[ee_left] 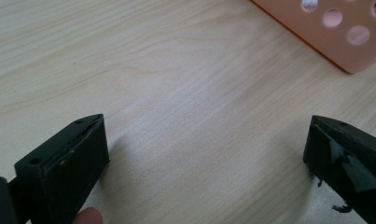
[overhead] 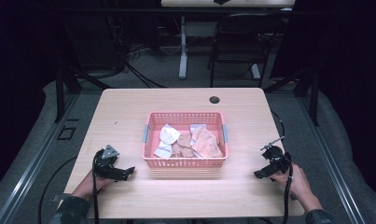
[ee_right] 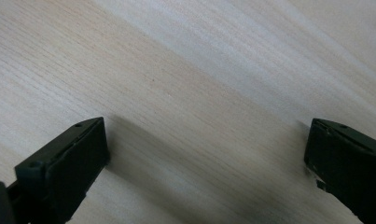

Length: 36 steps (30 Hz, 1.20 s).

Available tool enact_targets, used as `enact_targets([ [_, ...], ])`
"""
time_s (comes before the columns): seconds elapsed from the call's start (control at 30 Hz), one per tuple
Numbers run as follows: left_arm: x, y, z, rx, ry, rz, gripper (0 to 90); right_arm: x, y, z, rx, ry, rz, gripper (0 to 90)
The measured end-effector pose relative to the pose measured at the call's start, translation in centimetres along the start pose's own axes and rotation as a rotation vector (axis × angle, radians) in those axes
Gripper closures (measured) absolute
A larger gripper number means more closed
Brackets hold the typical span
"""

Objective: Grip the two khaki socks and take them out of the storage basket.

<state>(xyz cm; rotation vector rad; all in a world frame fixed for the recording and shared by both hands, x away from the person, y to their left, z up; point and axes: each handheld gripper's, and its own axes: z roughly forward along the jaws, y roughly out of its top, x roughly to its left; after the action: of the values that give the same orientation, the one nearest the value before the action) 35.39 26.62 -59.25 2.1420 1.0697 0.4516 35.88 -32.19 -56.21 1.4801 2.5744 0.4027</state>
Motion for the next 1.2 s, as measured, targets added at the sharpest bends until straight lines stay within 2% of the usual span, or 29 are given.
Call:
enact_targets([
  [0.57, 0.0, 0.0, 0.0, -0.001, 0.000, -0.001, 0.3, 0.0, 0.1, 0.0, 0.003, -0.004, 0.000, 0.0],
  [0.6, 0.0, 0.0, 0.0, -0.001, 0.000, 0.000, 0.3, 0.1, 0.0, 0.2, -0.020, -0.001, 0.017, 0.0],
  [0.63, 0.0, 0.0, 0.0, -0.001, 0.000, 0.000, 0.3, 0.0, 0.0, 0.2, -0.022, 0.002, 0.013, 0.0],
  [0.67, 0.0, 0.0, 0.0, -0.001, 0.000, 0.000, 0.3, -0.1, 0.1, 0.0, -0.001, -0.004, 0.001, 0.0],
  [0.77, 0.0, 0.0, 0.0, -0.001, -0.001, -0.001, 0.3, -0.3, 0.1, -0.1, 0.000, 0.018, 0.009, 0.0],
  [0.87, 0.0, 0.0, 0.0, -0.001, 0.000, 0.000, 0.3, -0.6, 0.1, -0.9, -0.034, 0.025, 0.032, 0.0],
  [0.97, 0.0, 0.0, 0.0, -0.001, 0.000, -0.001, 0.3, -0.6, 0.2, -1.6, -0.054, 0.037, 0.035, 0.0],
  [1.0, 0.0, 0.0, 0.0, -0.001, 0.000, -0.001, 0.3, -0.4, 0.2, -1.6, -0.084, 0.030, 0.054, 0.0],
  [1.1, 0.0, 0.0, 0.0, -0.001, -0.001, -0.001, 0.3, -0.5, 0.3, -2.0, -0.080, 0.042, 0.042, 0.0],
  [1.2, 0.0, 0.0, 0.0, -0.001, -0.001, -0.001, 0.3, -0.2, 0.7, -3.1, -0.104, 0.038, 0.030, 0.0],
])
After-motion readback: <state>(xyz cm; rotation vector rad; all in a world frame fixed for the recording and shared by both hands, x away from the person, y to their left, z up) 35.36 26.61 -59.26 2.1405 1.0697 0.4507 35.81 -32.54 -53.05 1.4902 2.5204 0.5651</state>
